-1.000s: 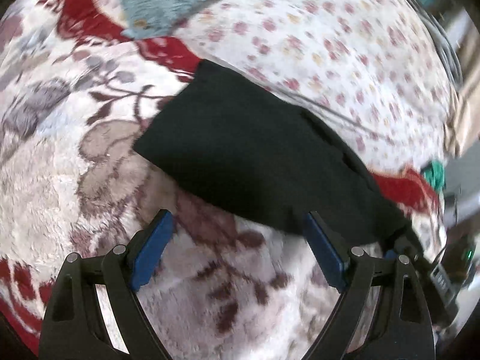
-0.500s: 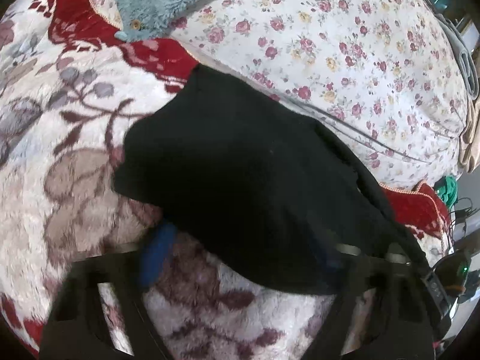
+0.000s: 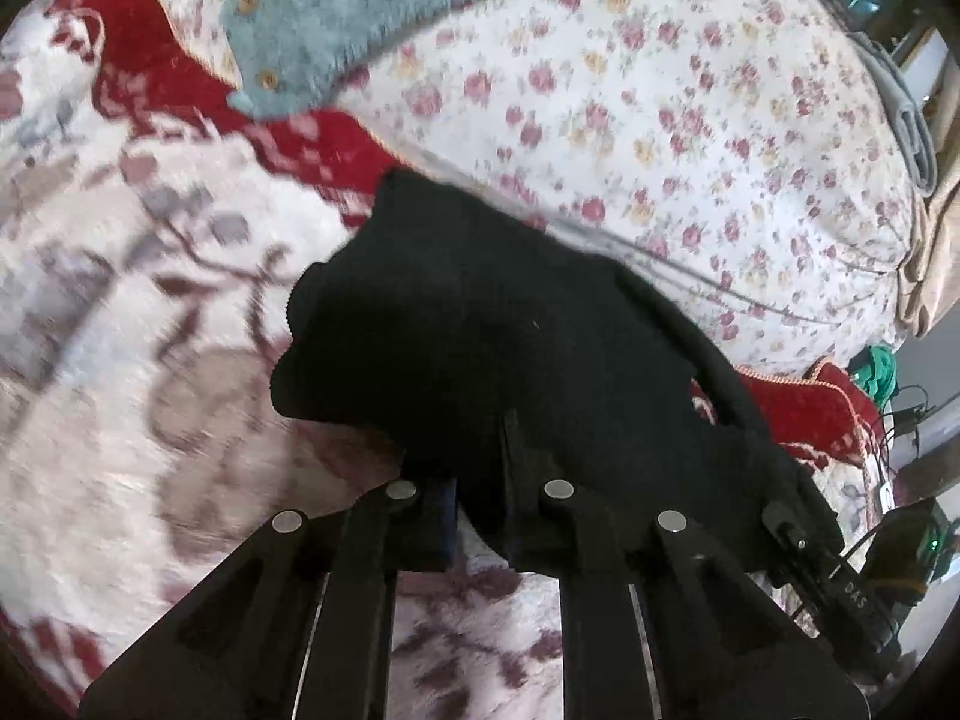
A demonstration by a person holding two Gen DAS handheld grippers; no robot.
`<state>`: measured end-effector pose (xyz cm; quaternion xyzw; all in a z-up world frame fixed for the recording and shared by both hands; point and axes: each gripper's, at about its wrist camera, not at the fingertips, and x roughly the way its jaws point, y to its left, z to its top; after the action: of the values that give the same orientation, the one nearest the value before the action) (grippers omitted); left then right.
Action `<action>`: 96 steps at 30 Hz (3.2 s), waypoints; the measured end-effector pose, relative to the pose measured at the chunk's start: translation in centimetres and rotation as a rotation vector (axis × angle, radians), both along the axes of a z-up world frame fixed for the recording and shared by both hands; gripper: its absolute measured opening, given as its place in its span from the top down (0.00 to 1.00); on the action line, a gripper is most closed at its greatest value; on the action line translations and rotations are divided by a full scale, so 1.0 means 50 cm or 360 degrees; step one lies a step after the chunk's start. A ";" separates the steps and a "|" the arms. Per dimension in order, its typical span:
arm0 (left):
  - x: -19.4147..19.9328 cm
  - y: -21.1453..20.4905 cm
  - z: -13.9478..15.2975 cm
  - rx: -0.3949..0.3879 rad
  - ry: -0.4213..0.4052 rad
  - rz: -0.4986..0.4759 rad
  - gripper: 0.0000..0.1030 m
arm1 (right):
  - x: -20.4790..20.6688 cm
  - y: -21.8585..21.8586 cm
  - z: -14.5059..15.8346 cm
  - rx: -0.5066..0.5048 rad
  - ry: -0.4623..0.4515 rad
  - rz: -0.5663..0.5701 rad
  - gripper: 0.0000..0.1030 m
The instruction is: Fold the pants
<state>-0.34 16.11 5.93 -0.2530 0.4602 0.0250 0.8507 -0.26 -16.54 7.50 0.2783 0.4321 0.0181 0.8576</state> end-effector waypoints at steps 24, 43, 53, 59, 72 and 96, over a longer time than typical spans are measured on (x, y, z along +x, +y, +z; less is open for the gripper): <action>-0.182 0.143 -0.016 0.0360 0.0148 0.0151 0.79 | -0.032 0.234 -0.097 0.0136 0.0254 0.0386 0.79; -0.204 0.001 0.115 0.0210 0.0024 -0.0163 0.50 | -0.169 -0.096 0.016 -0.0024 0.0139 -0.0125 0.64; -0.116 -0.260 0.047 0.0216 0.0092 -0.0613 0.50 | -0.082 -0.184 -0.037 0.0111 0.0126 -0.0129 0.64; -0.031 -0.332 0.057 0.0224 -0.0021 -0.0733 0.50 | -0.047 -0.210 -0.057 0.0194 0.0069 -0.0111 0.64; 0.162 -0.448 -0.064 0.0386 0.0206 -0.1072 0.50 | -0.042 -0.202 -0.054 0.0148 -0.0022 -0.0095 0.83; 0.053 -0.446 -0.024 0.0307 0.0060 -0.1265 0.94 | -0.136 0.005 0.120 -0.0414 0.0077 -0.0069 0.51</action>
<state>2.33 -6.17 4.74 0.0259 0.5331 -0.2580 0.8054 -7.07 -16.29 13.50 0.1742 0.4454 -0.0633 0.8759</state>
